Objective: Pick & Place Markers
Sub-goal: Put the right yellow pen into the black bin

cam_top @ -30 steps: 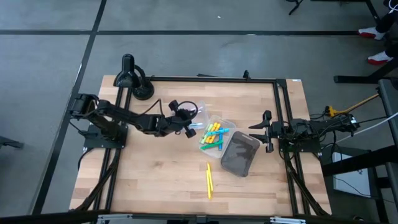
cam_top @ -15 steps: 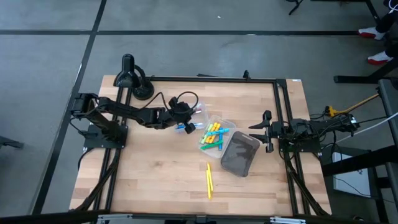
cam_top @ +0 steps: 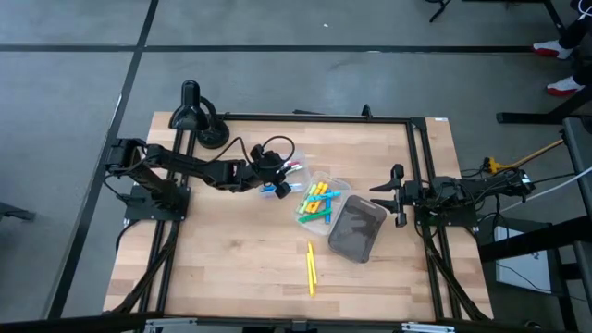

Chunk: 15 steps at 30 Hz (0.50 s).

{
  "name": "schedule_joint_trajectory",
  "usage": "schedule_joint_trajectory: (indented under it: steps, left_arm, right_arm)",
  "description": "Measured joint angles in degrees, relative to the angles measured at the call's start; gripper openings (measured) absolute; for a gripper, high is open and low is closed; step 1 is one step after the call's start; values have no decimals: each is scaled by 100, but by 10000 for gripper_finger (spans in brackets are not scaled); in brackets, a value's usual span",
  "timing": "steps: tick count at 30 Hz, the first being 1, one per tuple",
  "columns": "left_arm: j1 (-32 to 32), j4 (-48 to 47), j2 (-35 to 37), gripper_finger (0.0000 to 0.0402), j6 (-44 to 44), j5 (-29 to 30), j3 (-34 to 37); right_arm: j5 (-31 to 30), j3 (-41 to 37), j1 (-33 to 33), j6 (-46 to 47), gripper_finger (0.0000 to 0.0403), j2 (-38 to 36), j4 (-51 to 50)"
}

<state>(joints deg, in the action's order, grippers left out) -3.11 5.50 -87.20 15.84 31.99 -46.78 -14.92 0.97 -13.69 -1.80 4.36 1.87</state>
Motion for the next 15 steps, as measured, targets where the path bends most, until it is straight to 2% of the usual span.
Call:
schedule_joint_trajectory:
  steps: [6,12,15]
  left_arm:
    - [0,-33,0,134,8,-133,0]
    - [9,-423,2,131,311,-958,0]
    - [172,-463,2,129,-86,-1325,7]
  right_arm:
    - [0,1,1,0,152,0,0]
    - [0,2,2,0,152,0,0]
    - [0,0,0,0,152,0,0]
